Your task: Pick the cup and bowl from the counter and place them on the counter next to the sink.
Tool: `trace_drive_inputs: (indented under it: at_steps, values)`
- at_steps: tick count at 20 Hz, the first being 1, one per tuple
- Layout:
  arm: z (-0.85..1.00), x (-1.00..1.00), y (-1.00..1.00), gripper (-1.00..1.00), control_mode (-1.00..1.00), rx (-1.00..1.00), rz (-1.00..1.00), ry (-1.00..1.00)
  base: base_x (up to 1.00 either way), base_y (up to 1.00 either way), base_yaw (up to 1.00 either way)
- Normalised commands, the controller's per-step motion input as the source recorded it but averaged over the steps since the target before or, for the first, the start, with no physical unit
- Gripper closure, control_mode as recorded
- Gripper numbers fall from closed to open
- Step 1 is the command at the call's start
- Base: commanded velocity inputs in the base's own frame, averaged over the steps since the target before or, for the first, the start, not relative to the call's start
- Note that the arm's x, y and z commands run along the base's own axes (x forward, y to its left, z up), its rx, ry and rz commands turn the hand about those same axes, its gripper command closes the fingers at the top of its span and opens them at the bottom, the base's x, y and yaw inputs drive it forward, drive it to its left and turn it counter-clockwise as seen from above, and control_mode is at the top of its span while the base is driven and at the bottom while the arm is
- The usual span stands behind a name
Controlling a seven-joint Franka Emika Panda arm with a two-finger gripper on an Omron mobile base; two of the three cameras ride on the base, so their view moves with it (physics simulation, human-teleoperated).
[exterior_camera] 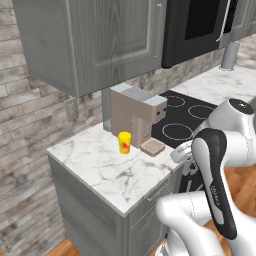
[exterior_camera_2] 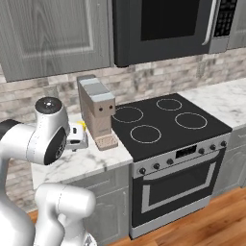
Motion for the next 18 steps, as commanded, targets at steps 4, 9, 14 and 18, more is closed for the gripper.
trace_drive_inputs:
  at_steps: [4,9,14,18]
  values:
    - [0.00,0.00,0.06,-1.00,-1.00,0.00,-0.01,0.00,0.00,0.00,0.00]
    - [-0.01,0.00,0.32,-1.00,-1.00,-0.03,-0.08,0.01,0.00,0.00,0.00]
    - [0.00,0.31,0.52,-1.00,-1.00,-0.12,-0.09,0.00,0.00,0.00,0.00]
    - [0.00,0.35,0.52,-1.00,-1.00,-0.01,-0.03,0.00,0.00,0.00,0.00]
